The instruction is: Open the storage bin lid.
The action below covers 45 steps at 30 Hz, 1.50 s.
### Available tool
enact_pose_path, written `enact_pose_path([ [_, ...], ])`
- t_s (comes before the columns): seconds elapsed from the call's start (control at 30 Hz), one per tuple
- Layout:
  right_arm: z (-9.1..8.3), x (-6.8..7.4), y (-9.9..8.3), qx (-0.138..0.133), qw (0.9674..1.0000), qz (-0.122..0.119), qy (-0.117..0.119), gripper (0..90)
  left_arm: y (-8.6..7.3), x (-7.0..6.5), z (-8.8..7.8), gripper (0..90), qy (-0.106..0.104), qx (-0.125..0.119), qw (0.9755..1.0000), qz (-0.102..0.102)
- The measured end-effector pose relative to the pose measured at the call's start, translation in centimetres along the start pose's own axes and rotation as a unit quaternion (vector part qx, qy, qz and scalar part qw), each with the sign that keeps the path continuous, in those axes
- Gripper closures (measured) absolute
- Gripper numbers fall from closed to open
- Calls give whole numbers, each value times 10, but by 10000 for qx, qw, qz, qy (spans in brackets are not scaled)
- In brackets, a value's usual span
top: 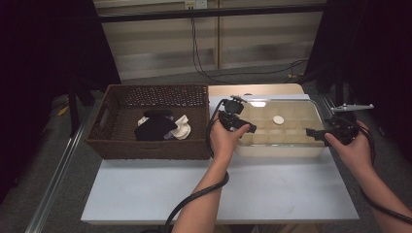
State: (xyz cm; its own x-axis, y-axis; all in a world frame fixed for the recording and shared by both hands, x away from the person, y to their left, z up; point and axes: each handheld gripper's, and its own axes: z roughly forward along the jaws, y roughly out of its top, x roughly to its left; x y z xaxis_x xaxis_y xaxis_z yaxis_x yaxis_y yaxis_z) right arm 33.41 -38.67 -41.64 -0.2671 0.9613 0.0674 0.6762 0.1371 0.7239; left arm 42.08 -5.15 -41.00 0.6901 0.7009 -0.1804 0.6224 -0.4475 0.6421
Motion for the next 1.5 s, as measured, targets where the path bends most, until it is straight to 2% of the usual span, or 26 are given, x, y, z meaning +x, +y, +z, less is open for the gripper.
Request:
enact_pose_path([
  [0.03, 2, -2, 2, 35, 9999, 116, 27, 16, 0, 2, 3, 45, -93, -76, 9998, -127],
  [0.13, 4, -3, 3, 48, 9999, 124, 45, 18, 0, 3, 5, 40, -118, -86, 9997, -210],
  [0.17, 6, -3, 4, 56, 9997, 205, 97, 20, 0, 5, 7, 37, -217, -74, 9993, -293],
  [0.3, 9, -3, 4, 85, 9991, 359, 223, 20, 0, 6, 9, 38, -312, -68, 9988, -363],
  [0.33, 9, -2, 4, 103, 9988, 423, 210, 20, 0, 6, 9, 36, -300, -67, 9990, -328],
  [0.6, 4, 4, 9, 148, 9998, 158, -17, 87, 0, 7, 7, 77, -310, -42, 9983, -484],
  [0.67, 4, 2, 9, 140, 9996, 229, 1, 93, -1, 8, 7, 89, -391, -73, 9974, -606],
  [0.7, 5, -1, 7, 126, 9989, 437, 70, 91, -2, 9, 8, 93, -421, -75, 9972, -609],
  [0.73, 5, -1, 7, 126, 9989, 437, 70, 91, -3, 8, 8, 93, -442, -114, 9966, -691],
  [0.83, 7, -5, 4, 50, 9978, 645, 174, 91, -1, 8, 8, 98, -410, -68, 9970, -646],
  [1.0, 9, -6, 6, 55, 9971, 734, 179, 90, -2, 8, 7, 110, -432, -57, 9966, -692],
  [1.07, 9, -6, 6, 19, 9961, 854, 227, 91, -2, 8, 6, 116, -427, -2, 9969, -662],
  [1.23, 10, -7, 5, -26, 9949, 975, 255, 90, -2, 7, 4, 124, -431, 16, 9964, -723],
  [1.5, 10, -8, 6, -19, 9955, 903, 270, 91, -2, 7, 2, 143, -388, 66, 9963, -769],
])
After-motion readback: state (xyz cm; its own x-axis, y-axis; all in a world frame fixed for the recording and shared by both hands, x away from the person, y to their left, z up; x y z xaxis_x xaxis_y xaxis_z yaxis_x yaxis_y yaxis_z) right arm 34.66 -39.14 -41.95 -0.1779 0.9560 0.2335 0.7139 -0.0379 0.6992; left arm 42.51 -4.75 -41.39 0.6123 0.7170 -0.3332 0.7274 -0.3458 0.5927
